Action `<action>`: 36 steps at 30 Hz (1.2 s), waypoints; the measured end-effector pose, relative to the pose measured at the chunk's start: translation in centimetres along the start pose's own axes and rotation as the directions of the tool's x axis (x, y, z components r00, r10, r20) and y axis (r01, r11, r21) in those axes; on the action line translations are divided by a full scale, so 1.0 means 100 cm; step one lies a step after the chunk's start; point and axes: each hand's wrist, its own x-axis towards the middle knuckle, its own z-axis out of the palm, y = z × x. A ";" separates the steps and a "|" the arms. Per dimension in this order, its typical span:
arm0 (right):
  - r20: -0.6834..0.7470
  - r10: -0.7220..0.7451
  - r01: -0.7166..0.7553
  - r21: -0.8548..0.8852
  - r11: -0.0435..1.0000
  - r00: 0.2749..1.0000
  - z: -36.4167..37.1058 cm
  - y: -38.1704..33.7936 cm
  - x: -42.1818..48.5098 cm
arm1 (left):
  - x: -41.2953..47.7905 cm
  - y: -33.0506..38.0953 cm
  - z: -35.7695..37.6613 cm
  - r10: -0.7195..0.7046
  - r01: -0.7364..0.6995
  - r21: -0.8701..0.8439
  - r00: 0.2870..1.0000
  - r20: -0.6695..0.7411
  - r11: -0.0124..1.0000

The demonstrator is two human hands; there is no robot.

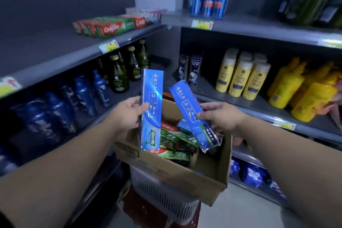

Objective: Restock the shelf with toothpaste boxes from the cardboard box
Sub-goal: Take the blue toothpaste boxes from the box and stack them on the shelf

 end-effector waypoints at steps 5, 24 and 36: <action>0.100 -0.077 0.069 0.083 0.994 0.992 0.020 -0.026 -0.036 | -0.072 0.019 -0.018 0.033 -0.044 -0.075 0.990 -0.138 0.996; 0.326 -0.467 0.487 0.022 0.873 0.822 0.216 -0.209 -0.099 | -0.262 0.079 -0.218 0.239 -0.258 0.043 0.805 -0.542 0.965; 0.460 -0.460 0.461 0.119 0.880 0.759 0.387 -0.320 -0.077 | -0.278 0.102 -0.377 0.203 -0.258 0.004 0.748 -0.631 0.966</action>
